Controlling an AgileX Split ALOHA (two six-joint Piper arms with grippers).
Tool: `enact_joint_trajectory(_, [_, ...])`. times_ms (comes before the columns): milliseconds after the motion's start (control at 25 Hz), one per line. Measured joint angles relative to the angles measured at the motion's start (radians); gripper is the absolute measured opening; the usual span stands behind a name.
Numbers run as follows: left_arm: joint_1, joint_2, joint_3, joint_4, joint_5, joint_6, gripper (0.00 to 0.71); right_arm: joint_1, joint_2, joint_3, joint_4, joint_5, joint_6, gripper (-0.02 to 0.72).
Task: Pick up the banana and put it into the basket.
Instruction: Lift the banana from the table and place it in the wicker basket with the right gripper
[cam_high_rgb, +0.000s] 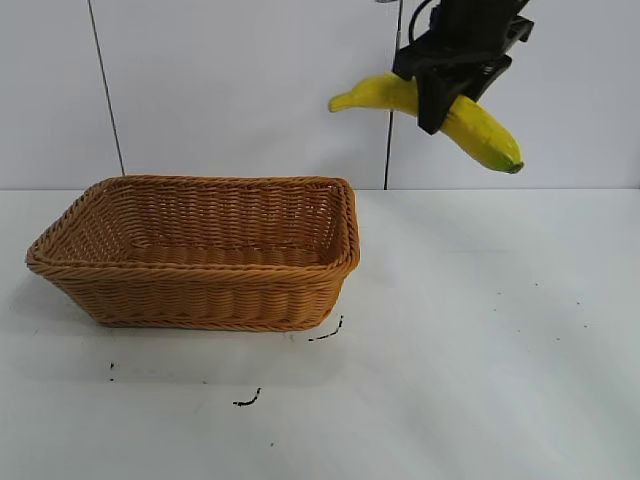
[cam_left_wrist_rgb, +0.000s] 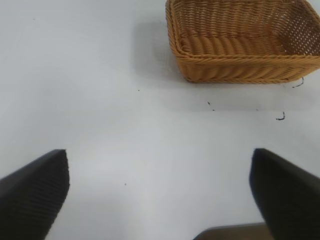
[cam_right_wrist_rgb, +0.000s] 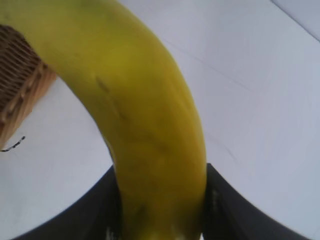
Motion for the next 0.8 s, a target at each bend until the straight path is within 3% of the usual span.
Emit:
enact_joint_trajectory(160, [0.0,0.0,0.0,0.0,0.0,0.0,0.695,0.096,0.03,-0.002,-0.039,-0.104,-0.024,0.312])
enact_joint_trajectory(360, [0.0,0.0,0.0,0.0,0.0,0.0,0.695,0.165,0.099,-0.002,-0.043,-0.18,-0.028,0.312])
enact_joint_trajectory(800, [0.0,0.0,0.0,0.0,0.0,0.0,0.695,0.182,0.246,-0.002,-0.036,-0.329,-0.028,0.312])
